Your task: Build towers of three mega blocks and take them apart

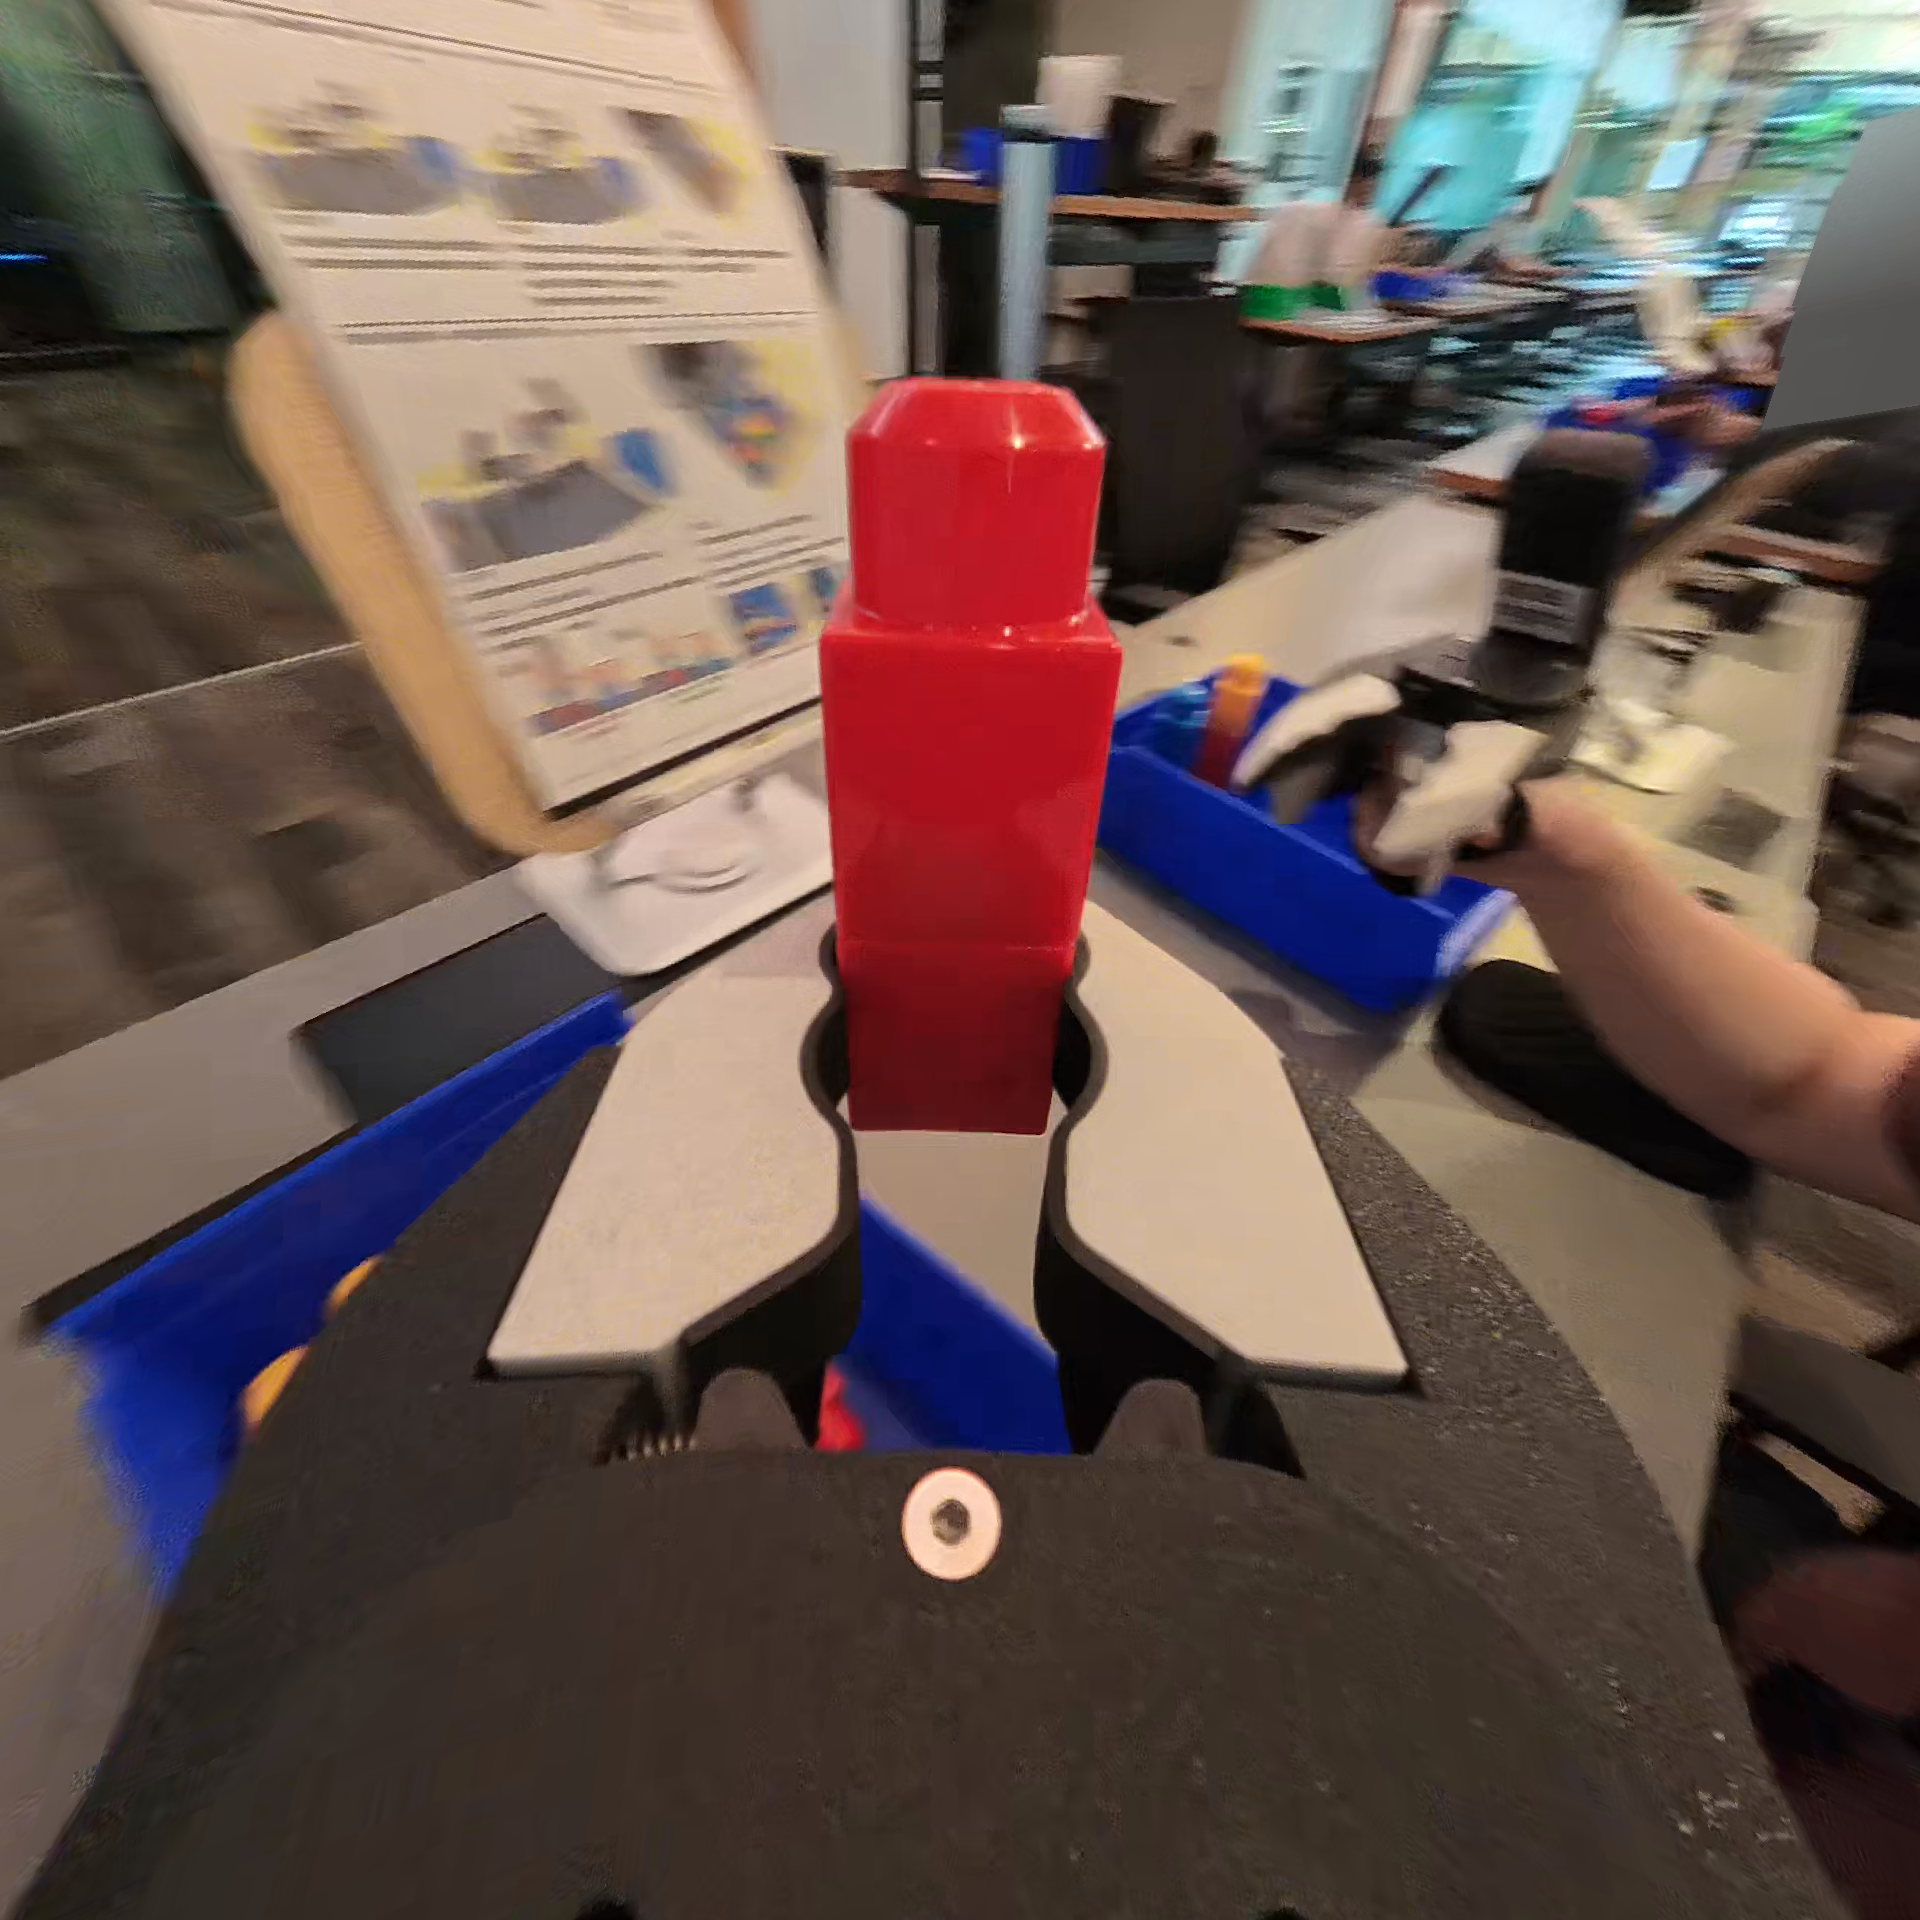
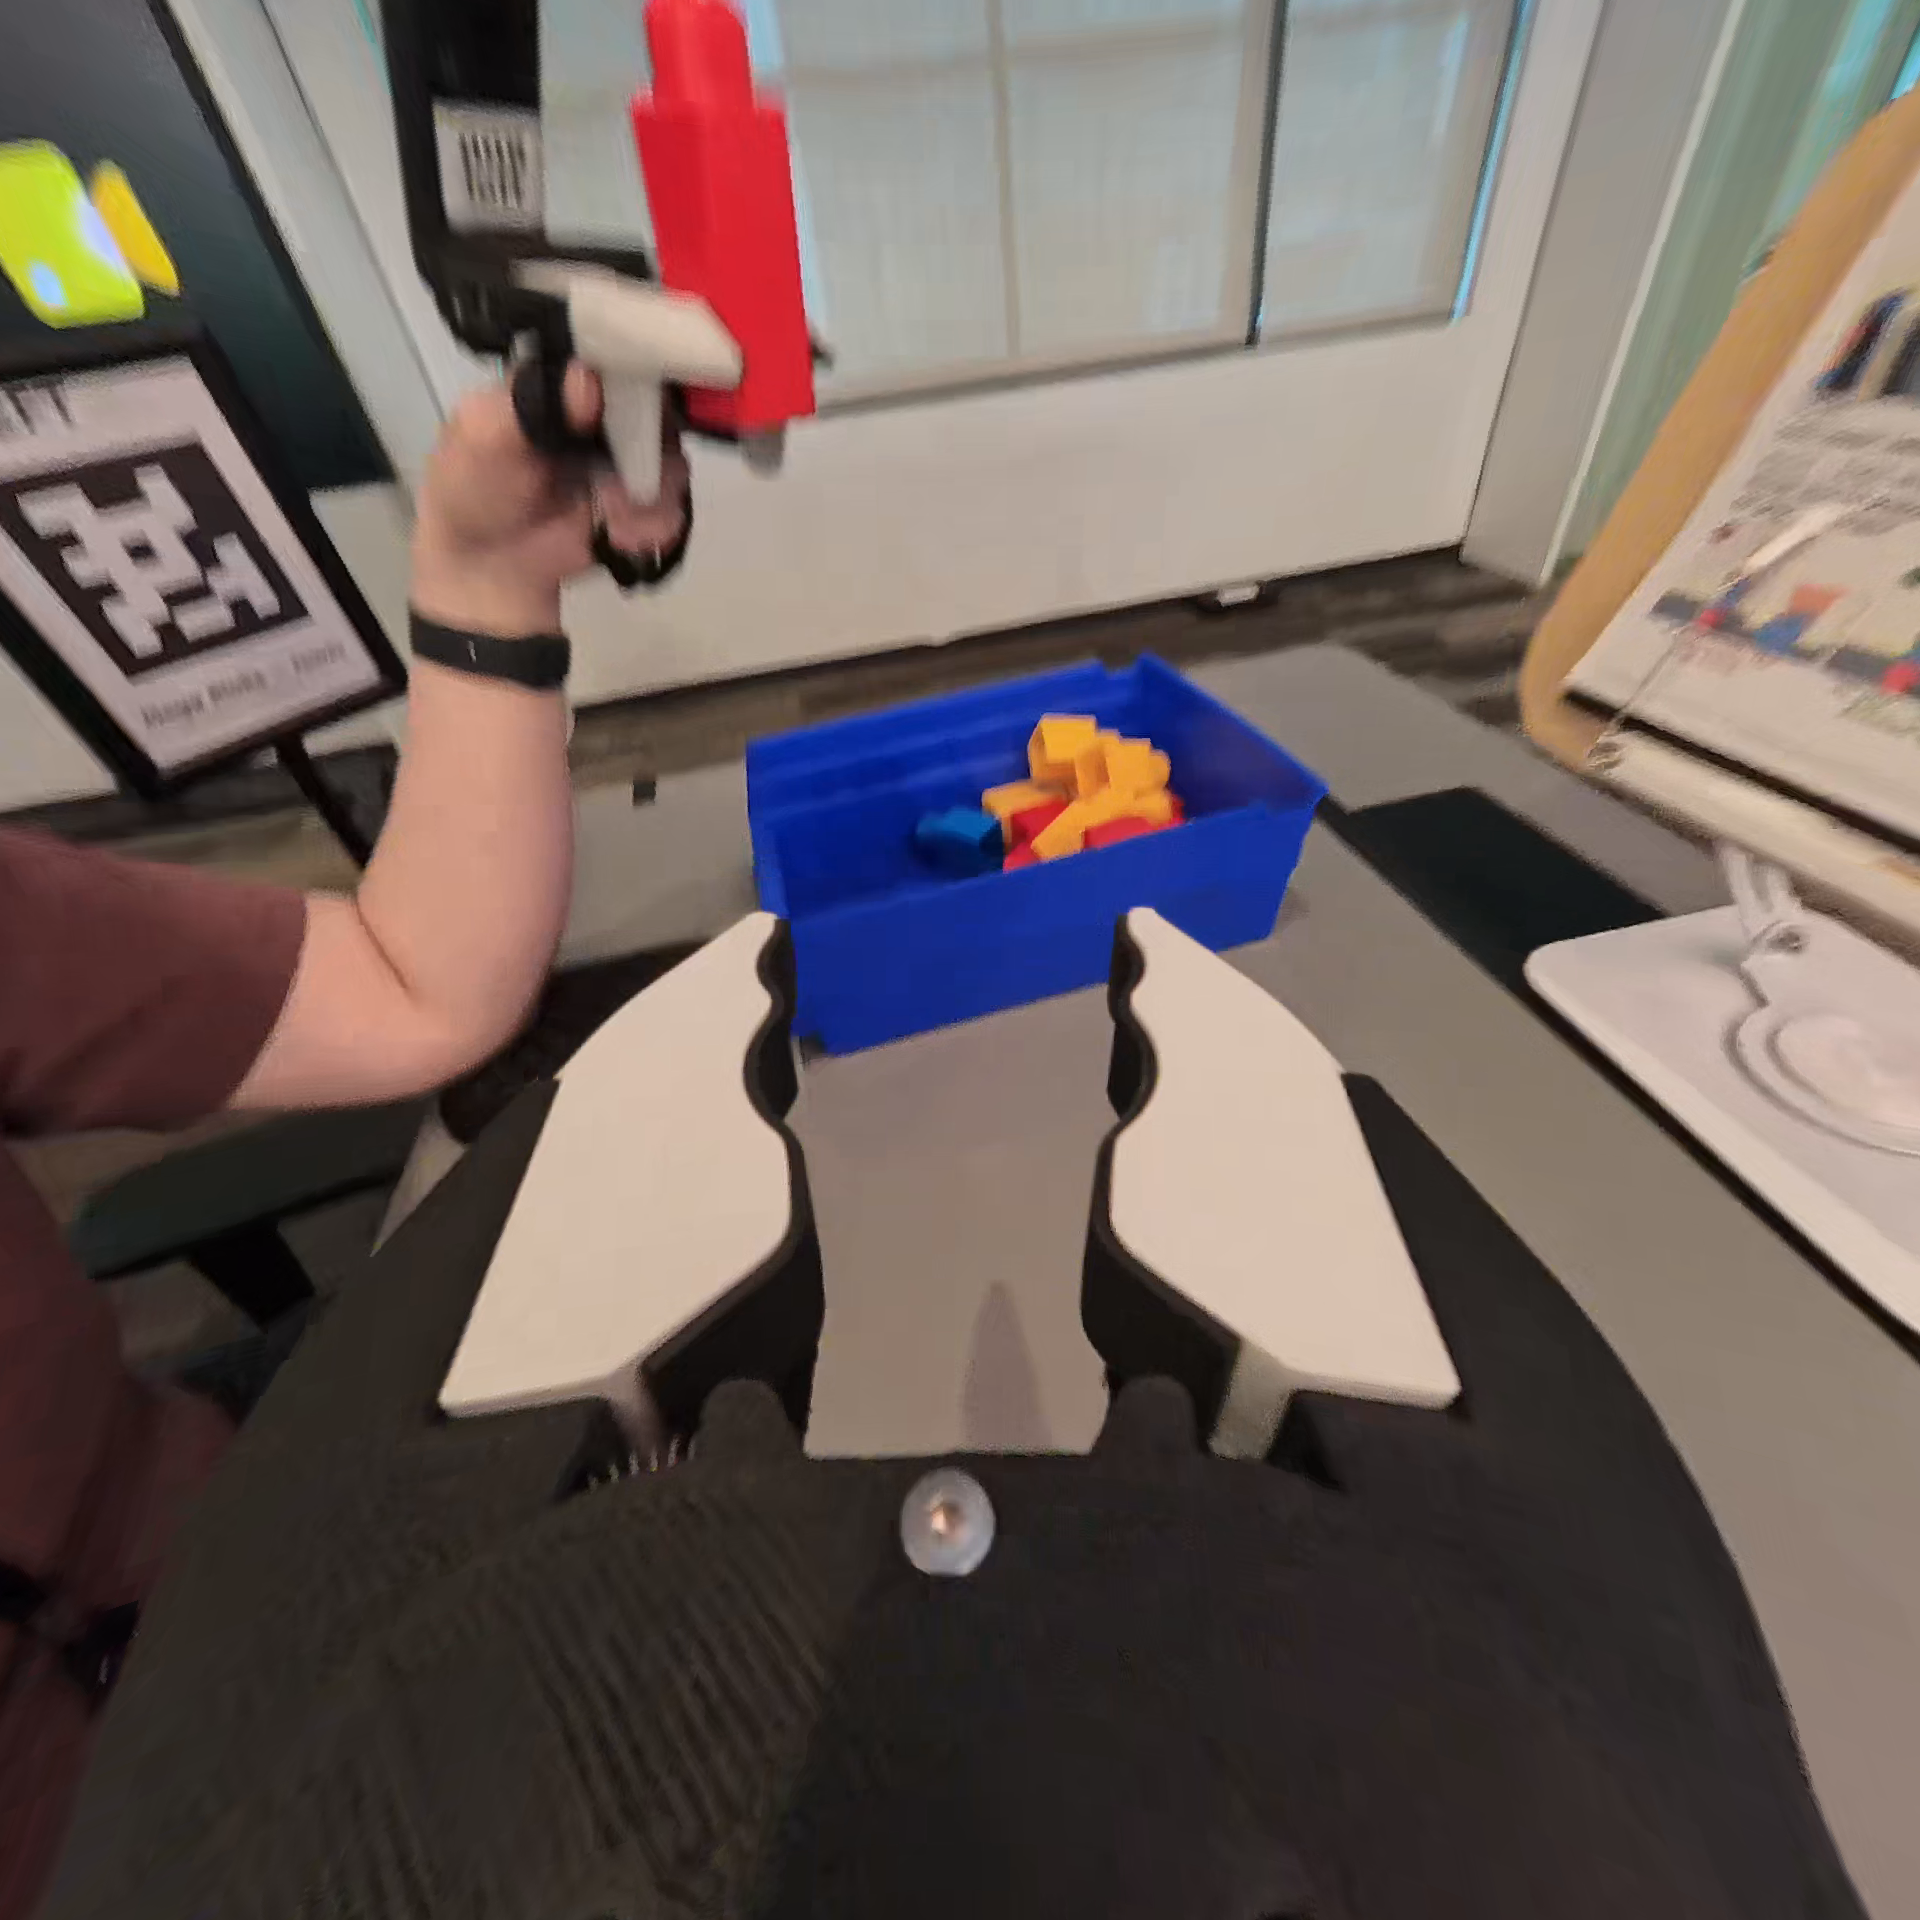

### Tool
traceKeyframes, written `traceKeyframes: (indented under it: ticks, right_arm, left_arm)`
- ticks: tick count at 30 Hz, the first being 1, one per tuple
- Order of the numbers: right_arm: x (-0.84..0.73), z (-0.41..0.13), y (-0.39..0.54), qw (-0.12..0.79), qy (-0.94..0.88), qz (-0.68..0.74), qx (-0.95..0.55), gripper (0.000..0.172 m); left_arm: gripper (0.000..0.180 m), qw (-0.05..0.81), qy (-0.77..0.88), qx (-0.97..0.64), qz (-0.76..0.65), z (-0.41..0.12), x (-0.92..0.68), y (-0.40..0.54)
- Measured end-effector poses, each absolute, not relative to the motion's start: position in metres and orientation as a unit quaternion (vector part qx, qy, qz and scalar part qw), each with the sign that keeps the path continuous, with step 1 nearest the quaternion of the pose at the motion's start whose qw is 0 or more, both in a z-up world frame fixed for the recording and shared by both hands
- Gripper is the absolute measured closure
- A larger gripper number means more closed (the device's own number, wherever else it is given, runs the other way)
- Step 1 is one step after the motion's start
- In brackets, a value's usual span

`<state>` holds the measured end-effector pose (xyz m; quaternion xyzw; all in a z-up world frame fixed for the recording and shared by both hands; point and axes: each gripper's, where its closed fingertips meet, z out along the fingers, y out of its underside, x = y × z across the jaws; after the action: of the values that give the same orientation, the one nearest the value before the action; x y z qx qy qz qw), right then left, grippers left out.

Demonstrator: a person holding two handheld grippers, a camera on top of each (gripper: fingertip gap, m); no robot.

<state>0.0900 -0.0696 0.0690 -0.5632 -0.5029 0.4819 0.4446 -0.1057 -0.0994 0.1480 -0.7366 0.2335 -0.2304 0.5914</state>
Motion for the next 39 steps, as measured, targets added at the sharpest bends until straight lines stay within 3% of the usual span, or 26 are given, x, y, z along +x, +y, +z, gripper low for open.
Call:
traceKeyframes:
  ticks: [9, 13, 23, 35, 39]
  right_arm:
    - [0.031, 0.013, -0.113, 0.398, -0.629, 0.388, -0.544, 0.116]
    - [0.027, 0.023, -0.114, 0.403, -0.615, 0.404, -0.544, 0.117]
    - [0.051, 0.118, -0.123, 0.487, -0.506, 0.526, -0.479, 0.117]
    - [0.063, 0.091, -0.100, 0.428, -0.485, 0.565, -0.513, 0.115]
    - [0.060, 0.075, -0.098, 0.413, -0.517, 0.543, -0.517, 0.135]
  left_arm:
    - [0.145, 0.600, 0.185, -0.725, -0.282, 0.145, -0.165, -0.123]
    - [0.145, 0.572, 0.230, -0.727, -0.301, 0.136, -0.151, -0.126]
    - [0.145, 0.417, 0.458, -0.653, -0.436, 0.109, 0.015, -0.130]
    - [0.145, 0.340, 0.512, -0.676, -0.407, 0.046, 0.073, -0.108]
    - [0.144, 0.317, 0.517, -0.683, -0.408, 0.033, 0.080, -0.106]
